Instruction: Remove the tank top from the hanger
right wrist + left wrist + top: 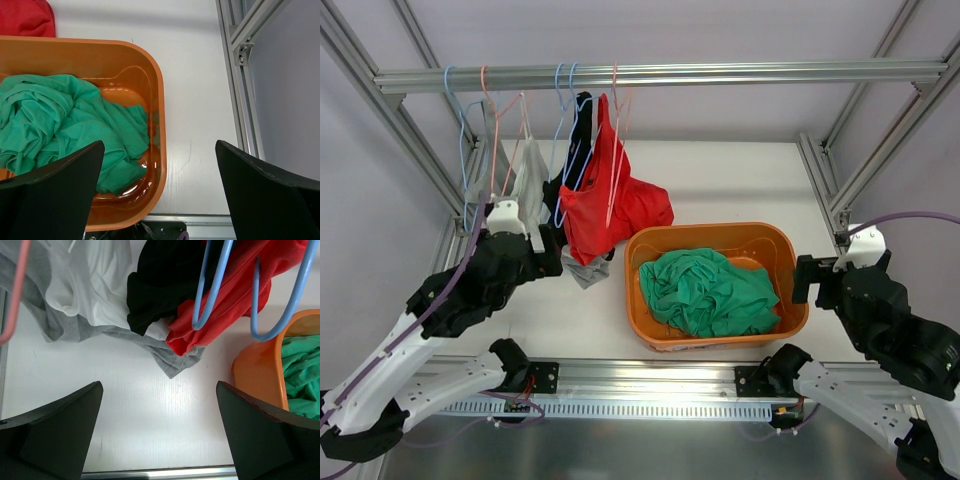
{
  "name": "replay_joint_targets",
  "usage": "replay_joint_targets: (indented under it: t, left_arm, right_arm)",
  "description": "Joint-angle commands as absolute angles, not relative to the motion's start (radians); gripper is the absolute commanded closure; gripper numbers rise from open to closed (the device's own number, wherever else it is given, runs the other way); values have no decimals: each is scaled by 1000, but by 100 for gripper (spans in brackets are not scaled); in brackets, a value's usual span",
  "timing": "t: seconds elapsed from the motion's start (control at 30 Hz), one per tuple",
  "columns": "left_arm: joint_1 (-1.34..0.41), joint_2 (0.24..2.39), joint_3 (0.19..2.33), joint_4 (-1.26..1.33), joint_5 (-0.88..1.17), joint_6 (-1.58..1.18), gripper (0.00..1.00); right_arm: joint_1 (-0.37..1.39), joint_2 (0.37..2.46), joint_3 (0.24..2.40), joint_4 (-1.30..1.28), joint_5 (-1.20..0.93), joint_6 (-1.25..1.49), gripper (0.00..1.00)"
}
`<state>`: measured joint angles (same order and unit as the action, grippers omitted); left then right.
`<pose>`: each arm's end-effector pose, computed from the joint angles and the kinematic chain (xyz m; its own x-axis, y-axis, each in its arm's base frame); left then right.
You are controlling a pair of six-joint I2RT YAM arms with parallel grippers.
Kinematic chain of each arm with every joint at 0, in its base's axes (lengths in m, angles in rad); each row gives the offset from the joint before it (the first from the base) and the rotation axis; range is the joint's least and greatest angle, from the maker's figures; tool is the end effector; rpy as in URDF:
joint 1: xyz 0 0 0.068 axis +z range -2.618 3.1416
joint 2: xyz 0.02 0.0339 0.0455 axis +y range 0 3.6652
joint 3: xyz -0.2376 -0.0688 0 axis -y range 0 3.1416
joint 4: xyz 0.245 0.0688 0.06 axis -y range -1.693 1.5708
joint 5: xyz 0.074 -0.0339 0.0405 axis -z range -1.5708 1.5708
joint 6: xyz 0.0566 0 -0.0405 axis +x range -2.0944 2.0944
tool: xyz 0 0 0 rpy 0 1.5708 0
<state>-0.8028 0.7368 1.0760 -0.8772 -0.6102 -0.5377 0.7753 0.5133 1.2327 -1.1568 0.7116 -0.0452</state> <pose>0.1334 -0.0915 0.3496 -0.4326 -0.1563 -0.8879 0.0304 0.9818 -0.1876 0.0713 0.0181 0.3872 -0.2974 -0.3393 -0.8924 -0.1211 0.9406 -0.3173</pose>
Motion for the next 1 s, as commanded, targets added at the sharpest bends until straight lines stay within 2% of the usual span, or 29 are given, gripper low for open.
replay_joint_targets:
  t: [0.0,0.13,0.2,0.23,0.27,0.3,0.33,0.37,0.63,0.73,0.97]
  left_arm:
    - [-793,667,1034,-907,-615,-493,1]
    - [-793,617,1005,-908,-693,-477,1]
    - [-792,627,988,-904,-719,-517,1]
    - [-747,641,989,-894,-718,-522,1]
    - [-700,673,995,-890,-645,-525,1]
    - [-646,683,989,-865,-597,-508,1]
    - [-521,686,985,-809,-531,-493,1]
    - [-471,680,980,-792,-423,-479,1]
    - [-437,491,948,-816,-377,-402,1]
    - [-437,425,953,-863,-386,-374,1]
    - [-439,394,931,-884,-442,-324,1]
  right_arm:
    - [772,563,1206,-1163,684,-15,1]
    - [736,591,1160,-1047,712,-57,1]
    - [628,647,1181,-976,603,-133,0]
    - [564,675,1207,-956,466,-158,1]
    - [367,708,1222,-939,351,-181,0]
    - [247,763,1239,-916,216,-201,0]
    - [147,773,1252,-911,23,-201,1]
    - [20,770,1270,-911,-27,-206,1]
    - [20,501,1198,-980,191,-279,1]
    - [47,398,1157,-1008,178,-276,1]
    - [127,333,1140,-1101,192,-261,1]
